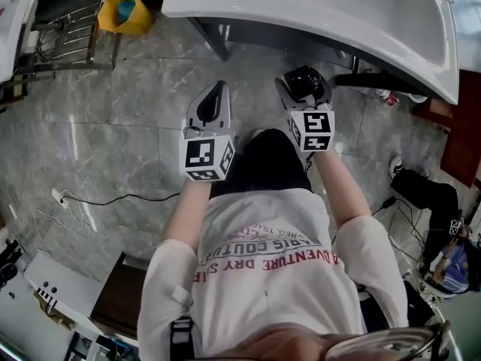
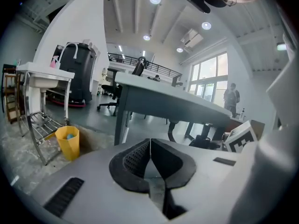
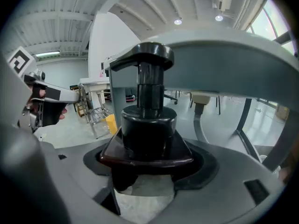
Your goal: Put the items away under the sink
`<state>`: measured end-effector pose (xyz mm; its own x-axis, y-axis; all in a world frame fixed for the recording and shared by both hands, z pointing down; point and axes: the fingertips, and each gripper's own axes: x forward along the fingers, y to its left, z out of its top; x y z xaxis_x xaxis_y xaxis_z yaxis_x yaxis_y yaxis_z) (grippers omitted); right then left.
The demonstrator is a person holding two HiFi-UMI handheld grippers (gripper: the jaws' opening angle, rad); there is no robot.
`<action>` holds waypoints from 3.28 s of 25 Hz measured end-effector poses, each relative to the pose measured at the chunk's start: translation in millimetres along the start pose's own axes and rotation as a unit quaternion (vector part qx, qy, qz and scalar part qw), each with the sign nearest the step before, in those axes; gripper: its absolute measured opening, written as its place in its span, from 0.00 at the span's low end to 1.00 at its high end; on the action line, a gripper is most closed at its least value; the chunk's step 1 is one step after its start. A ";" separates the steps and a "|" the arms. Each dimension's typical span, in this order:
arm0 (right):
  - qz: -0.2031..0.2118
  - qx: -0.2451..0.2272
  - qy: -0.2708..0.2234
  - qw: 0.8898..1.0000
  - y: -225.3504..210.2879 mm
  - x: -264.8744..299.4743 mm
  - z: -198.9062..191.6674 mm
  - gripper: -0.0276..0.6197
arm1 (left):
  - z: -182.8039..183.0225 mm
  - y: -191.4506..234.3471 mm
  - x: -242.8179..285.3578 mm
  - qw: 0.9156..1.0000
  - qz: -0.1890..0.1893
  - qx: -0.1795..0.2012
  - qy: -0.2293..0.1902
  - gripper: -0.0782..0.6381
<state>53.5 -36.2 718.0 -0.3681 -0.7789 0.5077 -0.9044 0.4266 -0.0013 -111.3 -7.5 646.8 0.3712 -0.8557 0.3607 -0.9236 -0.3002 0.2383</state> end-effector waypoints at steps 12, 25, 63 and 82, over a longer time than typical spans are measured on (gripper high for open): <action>-0.039 -0.009 -0.053 0.998 -39.8 106.6 -83.4 0.63 | -115.3 43.8 64.8 0.996 0.001 0.041 -0.073 0.15; -0.092 -0.003 -0.080 0.993 -91.7 161.8 -47.1 0.63 | -125.6 44.5 86.0 0.996 -0.004 0.034 -0.087 0.15; -0.168 0.034 -0.149 0.974 -107.7 140.8 -37.7 0.63 | -142.0 38.4 74.8 0.996 -0.007 0.034 -0.078 0.15; -0.094 0.096 -0.125 0.983 -23.4 0.6 -8.0 0.08 | -59.0 -2.7 22.1 0.999 -0.008 0.001 -0.043 0.15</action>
<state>76.1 -42.9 725.2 -0.2101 -0.9345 0.2874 -0.9768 0.1882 -0.1019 -94.9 -0.6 707.4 0.3770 -0.8838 0.2773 -0.9175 -0.3154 0.2421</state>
